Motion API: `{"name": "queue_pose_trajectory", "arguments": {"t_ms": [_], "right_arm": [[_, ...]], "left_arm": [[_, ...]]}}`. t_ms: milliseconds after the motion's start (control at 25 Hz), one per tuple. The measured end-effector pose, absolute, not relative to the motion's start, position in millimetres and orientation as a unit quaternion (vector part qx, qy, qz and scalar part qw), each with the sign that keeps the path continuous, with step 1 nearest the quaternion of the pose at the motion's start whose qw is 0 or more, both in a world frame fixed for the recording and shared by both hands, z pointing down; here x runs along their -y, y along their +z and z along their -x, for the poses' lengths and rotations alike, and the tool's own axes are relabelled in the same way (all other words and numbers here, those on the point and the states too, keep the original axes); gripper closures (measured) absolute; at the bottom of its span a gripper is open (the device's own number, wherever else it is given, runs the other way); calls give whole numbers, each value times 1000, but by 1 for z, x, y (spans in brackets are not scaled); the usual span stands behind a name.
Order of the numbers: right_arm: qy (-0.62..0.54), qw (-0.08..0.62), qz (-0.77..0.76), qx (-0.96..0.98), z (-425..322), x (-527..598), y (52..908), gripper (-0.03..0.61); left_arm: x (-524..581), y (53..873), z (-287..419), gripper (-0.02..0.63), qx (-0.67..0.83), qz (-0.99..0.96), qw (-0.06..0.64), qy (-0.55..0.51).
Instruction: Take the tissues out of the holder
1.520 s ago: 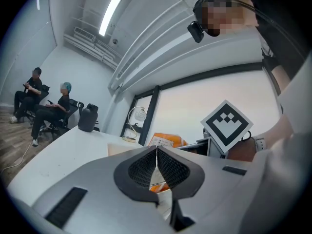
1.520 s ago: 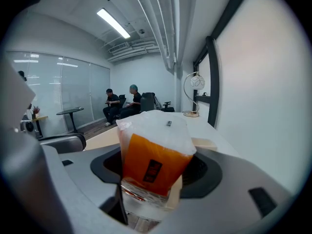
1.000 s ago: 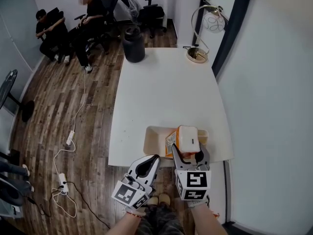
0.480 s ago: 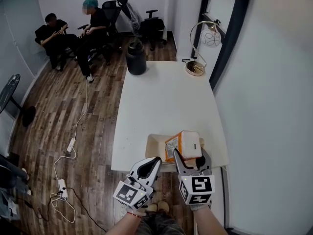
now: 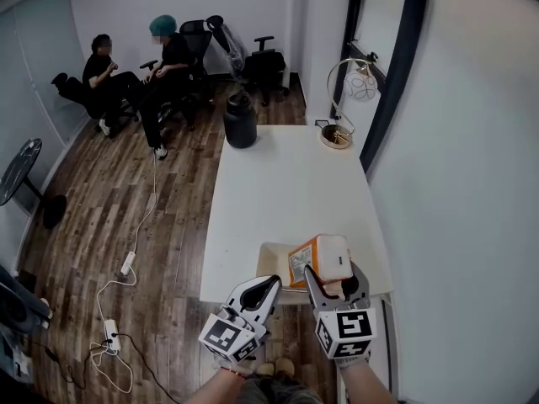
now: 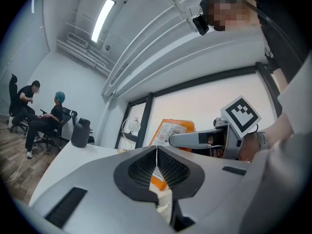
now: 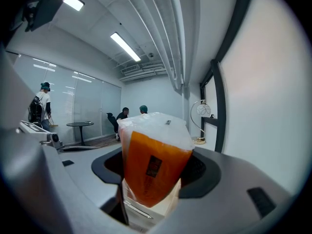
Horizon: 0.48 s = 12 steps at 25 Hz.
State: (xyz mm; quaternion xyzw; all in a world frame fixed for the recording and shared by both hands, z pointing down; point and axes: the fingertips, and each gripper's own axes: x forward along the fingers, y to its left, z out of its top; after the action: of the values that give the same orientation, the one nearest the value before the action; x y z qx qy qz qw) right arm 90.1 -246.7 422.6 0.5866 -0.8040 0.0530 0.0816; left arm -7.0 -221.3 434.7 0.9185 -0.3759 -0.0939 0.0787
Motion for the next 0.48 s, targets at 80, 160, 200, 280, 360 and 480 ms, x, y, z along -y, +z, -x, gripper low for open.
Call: {"name": "queue_pose_trajectory", "arguments": {"t_ms": [80, 160, 200, 280, 360, 480], "right_arm": [[49, 81, -585, 805, -89, 244, 418, 282], [45, 79, -584, 806, -88, 242, 413, 282], [43, 78, -584, 807, -87, 241, 410, 282], [41, 77, -584, 807, -86, 239, 406, 282], [39, 76, -583, 808, -85, 238, 404, 282], [38, 73, -583, 808, -84, 236, 401, 282]], "left_arm": [[220, 430, 8, 600, 375, -919, 74, -97], [219, 424, 8, 600, 369, -921, 64, -102], [218, 422, 7, 600, 366, -923, 61, -105], [218, 419, 7, 600, 365, -923, 62, -105], [218, 416, 7, 600, 367, -922, 65, -105], [218, 413, 7, 600, 365, -923, 63, -108]]}}
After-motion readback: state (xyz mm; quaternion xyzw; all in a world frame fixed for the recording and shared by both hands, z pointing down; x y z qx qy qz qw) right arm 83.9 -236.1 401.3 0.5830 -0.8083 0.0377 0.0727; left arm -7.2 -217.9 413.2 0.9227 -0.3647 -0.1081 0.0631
